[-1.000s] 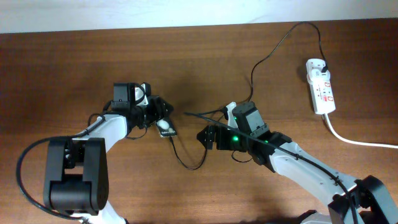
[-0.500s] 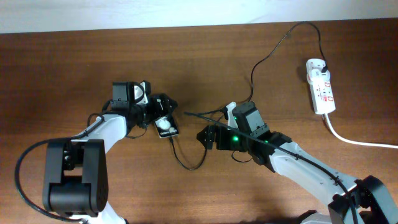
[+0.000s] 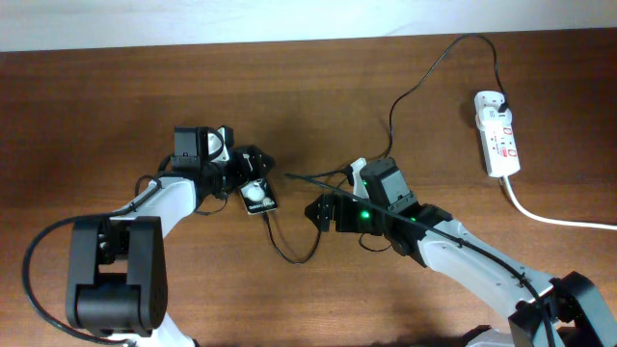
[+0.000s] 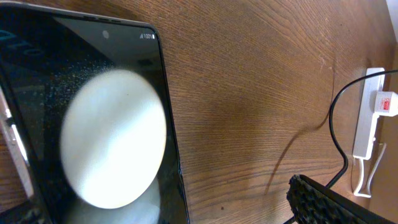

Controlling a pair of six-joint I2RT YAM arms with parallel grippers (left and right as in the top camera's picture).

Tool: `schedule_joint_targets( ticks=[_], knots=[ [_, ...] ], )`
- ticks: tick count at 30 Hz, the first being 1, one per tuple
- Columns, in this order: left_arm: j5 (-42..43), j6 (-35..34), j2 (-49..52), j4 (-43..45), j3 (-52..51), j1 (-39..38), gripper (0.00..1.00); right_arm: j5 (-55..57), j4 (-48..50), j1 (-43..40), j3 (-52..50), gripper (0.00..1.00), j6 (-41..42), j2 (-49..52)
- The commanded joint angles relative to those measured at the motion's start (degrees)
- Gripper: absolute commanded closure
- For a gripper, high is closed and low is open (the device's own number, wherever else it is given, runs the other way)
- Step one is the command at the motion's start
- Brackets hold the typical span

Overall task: Plug charger to phone and switch on socket
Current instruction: 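Lower the phone flat onto the table with the left gripper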

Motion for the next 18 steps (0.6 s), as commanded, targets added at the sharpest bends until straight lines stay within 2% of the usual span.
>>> schedule_joint_targets(
  ticks=[1,11,18],
  knots=[
    [-3.5,0.4,-0.5,-1.6,0.0,0.1,0.0,0.5,0.0,-0.3,0.2,0.01,-0.7,-0.7],
    [-4.1,0.4,-0.5,-2.4,0.0,2.8,0.01,0.5,0.0,-0.3,0.2,0.01,-0.7,-0.7],
    [-3.9,0.4,-0.5,-2.4,0.0,1.6,0.0,0.5,0.0,-0.3,0.2,0.01,-0.7,-0.7]
  ],
)
